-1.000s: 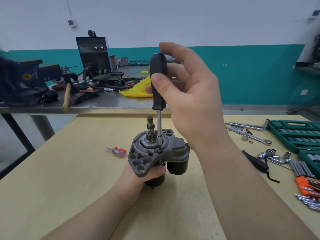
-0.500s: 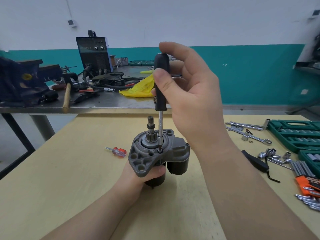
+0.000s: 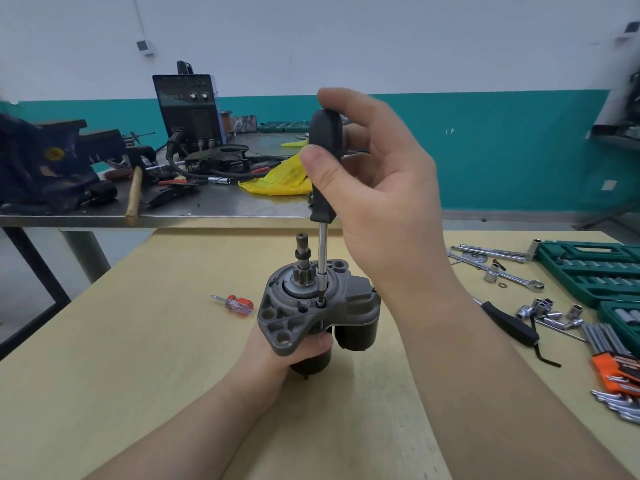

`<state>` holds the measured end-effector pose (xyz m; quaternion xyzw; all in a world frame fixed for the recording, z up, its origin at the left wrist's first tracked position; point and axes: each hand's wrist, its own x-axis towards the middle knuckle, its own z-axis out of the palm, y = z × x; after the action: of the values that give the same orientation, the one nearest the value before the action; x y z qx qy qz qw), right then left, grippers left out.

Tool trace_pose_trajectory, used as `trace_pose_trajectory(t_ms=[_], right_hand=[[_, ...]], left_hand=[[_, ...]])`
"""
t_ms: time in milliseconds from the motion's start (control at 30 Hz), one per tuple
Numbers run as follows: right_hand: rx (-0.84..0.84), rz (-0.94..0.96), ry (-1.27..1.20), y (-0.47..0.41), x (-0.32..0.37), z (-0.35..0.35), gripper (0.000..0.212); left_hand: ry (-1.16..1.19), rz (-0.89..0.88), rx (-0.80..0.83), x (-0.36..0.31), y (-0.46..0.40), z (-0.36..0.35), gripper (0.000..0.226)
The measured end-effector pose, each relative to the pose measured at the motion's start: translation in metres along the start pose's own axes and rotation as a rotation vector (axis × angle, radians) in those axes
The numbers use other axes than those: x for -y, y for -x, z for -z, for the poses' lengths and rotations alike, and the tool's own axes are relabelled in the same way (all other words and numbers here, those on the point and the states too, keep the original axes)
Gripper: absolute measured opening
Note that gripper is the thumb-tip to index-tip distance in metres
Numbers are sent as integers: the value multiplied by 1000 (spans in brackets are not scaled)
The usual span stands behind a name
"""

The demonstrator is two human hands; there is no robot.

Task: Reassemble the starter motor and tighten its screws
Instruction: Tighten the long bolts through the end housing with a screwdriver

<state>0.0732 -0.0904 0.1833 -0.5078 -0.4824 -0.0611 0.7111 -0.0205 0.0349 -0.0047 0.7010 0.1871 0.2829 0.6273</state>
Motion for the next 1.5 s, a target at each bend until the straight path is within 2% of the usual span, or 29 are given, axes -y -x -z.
trace_pose_trajectory(t_ms=[67,167,233,267,300,333,367,400,433,467,567,633,767,867,933,1133,1267,1367,1500], right_hand=[[0,-17,-42,0,-2,0,27],[5,-48,-96,1,-1,2,27],[6,-34,-75,1,0,2,29],[2,-21,-47,1,1,2,31],[-4,-11,-19,1,1,1,35],[-5,-5,-2,0,1,1,37],[-4,-2,1,0,0,1,36],[-2,-1,-7,0,0,1,33],[1,-4,-26,0,0,1,28],[2,-14,-57,0,0,1,25],[18,-67,-140,1,2,3,28],[19,-58,-107,2,3,2,29],[2,-10,-10,0,2,1,33],[9,-37,-74,0,1,2,24],[15,-65,-121,0,2,2,28],[11,-5,-1,-1,1,1,33],[10,-46,-102,-1,1,2,24],[17,-55,-107,0,2,2,27],[9,-11,-7,0,1,0,33]], left_hand=[[-46,7,32,-1,2,0,83],[-57,-3,-6,2,1,1,95],[-62,-30,7,4,-5,-3,91],[-33,-48,60,5,-3,-1,104],[9,-25,52,5,-3,-1,132],[-4,-3,30,3,-1,1,147],[-14,-30,52,8,1,2,132],[-65,-24,66,7,5,3,90],[-91,-18,80,3,8,3,60],[-75,-12,70,1,9,3,51],[-47,-19,46,3,7,3,63],[-40,-3,54,-1,8,2,66],[-45,-6,42,-2,9,3,62],[-28,-4,48,-3,9,3,63],[-29,-5,39,-3,9,3,62],[-64,-11,47,-11,12,1,48],[-22,-32,40,-7,12,2,57],[-28,-55,26,-6,11,3,83],[-47,-69,42,-15,14,0,65]])
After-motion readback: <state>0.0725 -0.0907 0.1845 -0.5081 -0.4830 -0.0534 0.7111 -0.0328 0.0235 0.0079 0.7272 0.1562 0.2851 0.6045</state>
